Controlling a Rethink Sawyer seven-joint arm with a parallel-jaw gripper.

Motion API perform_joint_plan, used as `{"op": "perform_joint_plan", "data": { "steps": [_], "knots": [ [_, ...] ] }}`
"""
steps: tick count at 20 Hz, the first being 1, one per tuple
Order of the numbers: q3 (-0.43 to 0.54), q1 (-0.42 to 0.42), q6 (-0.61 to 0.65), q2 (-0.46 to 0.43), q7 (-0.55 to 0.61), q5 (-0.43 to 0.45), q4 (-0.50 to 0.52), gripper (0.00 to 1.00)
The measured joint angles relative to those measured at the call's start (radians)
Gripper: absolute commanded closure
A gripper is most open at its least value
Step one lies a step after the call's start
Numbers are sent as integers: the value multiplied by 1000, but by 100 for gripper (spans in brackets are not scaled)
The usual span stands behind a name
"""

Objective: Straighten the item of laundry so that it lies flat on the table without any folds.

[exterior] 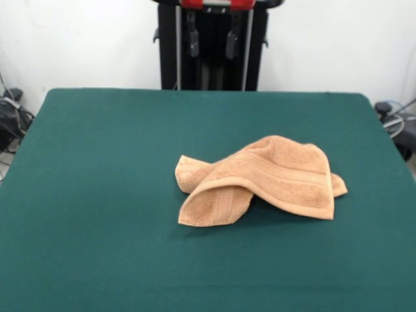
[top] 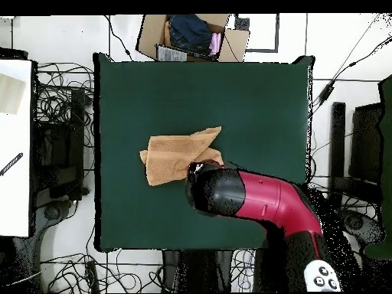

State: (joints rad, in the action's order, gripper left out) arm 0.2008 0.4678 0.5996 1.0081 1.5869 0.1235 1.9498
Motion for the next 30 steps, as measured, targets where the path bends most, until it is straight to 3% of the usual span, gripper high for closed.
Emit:
{"op": "perform_joint_plan", "data": {
  "steps": [11,22,30],
  "knots": [
    [10,37,-142,-127,0,66,29,0],
    [12,37,-154,-215,0,98,44,0],
    [14,35,-154,-226,0,103,50,0]
  ]
}}
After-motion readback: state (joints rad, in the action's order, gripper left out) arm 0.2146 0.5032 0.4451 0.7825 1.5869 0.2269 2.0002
